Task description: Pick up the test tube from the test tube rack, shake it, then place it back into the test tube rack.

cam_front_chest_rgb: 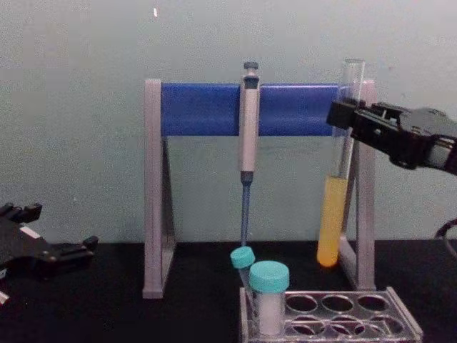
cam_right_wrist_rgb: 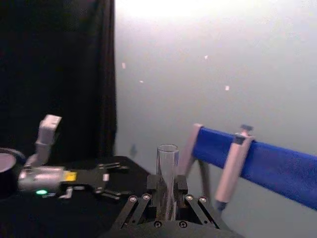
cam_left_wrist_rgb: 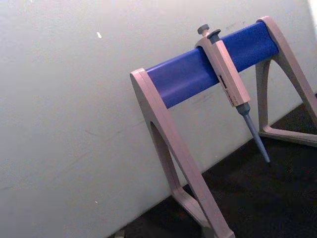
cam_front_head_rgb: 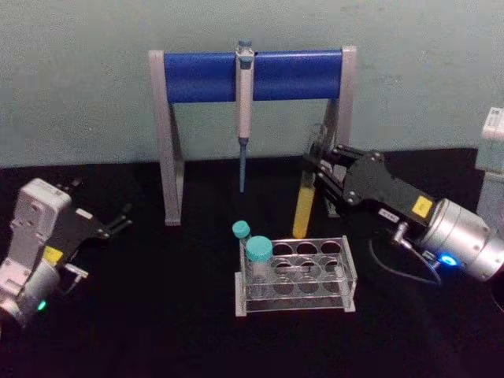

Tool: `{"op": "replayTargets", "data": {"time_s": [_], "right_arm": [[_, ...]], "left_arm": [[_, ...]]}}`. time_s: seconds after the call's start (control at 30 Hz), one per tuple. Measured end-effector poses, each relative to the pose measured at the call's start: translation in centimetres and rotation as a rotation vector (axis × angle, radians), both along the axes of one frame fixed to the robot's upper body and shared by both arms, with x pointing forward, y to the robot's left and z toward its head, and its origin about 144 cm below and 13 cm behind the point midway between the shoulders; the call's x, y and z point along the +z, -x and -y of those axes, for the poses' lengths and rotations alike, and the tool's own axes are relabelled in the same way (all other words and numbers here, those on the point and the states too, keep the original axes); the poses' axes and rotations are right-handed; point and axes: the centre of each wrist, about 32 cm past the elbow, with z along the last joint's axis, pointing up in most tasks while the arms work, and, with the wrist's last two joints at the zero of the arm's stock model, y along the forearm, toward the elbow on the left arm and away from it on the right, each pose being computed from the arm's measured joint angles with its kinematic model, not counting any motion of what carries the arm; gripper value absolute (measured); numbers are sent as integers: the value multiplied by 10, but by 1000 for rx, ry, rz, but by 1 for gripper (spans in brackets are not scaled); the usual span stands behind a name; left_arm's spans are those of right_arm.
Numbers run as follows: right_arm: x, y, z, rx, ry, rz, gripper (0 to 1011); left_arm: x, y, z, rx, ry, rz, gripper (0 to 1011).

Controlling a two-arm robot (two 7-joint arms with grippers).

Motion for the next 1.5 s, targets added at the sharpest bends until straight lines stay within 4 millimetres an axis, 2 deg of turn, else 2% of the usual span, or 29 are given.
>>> {"op": "replayTargets", "data": {"time_s": [0.33, 0.6, 0.9, 1.2, 1.5], "right_arm": [[7, 10, 18, 70, 54, -47, 232], [10, 18, 31, -46, 87, -41, 232], [5, 14, 21, -122, 38, -6, 232], [-4, 2, 5, -53, 3, -17, 232], [-9, 1, 7, -21, 4, -31, 232]], "left_arm": [[0, 0, 0, 0, 0, 0, 1001], [0, 0, 0, 0, 0, 0, 1001], [0, 0, 0, 0, 0, 0, 1001], [0, 0, 0, 0, 0, 0, 1001], [0, 0, 0, 0, 0, 0, 1001]]}}
